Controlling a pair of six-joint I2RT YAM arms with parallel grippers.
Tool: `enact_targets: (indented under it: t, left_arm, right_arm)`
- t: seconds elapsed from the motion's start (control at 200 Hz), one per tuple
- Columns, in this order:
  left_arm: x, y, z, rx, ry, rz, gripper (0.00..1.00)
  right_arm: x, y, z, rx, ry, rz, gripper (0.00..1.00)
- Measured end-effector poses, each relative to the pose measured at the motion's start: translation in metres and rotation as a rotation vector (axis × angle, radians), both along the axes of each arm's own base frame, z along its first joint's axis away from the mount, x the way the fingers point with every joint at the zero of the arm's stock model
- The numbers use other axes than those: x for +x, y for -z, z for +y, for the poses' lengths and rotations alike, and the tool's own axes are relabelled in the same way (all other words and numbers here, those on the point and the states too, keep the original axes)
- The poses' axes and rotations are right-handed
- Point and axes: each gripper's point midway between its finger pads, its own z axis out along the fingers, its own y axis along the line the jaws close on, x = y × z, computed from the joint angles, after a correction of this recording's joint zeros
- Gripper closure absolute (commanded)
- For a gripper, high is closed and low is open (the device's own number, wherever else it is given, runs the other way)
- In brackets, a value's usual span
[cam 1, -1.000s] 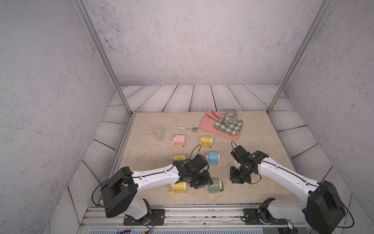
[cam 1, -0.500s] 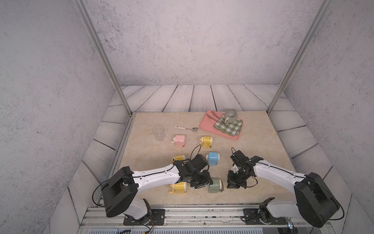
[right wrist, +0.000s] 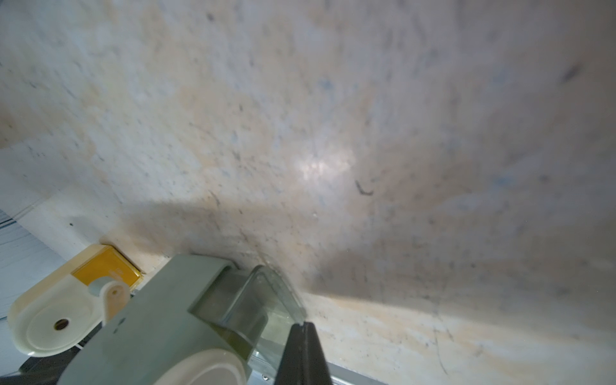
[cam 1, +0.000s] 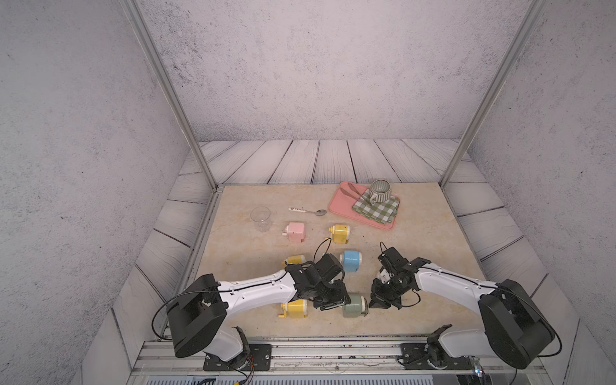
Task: Put the tray back into the pencil sharpener
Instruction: Close the container of the pencil sharpener.
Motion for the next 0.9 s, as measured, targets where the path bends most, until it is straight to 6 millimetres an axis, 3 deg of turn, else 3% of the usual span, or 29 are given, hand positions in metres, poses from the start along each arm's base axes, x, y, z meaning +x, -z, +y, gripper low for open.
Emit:
enact_targets:
  t: [0.901]
  left_arm:
    - [0.0,0.0,-0.001,-0.005,-0.001,0.0,0.51]
  right_arm:
    - [-0.005,0.001,0.013,0.103,-0.009,0.009,1.0]
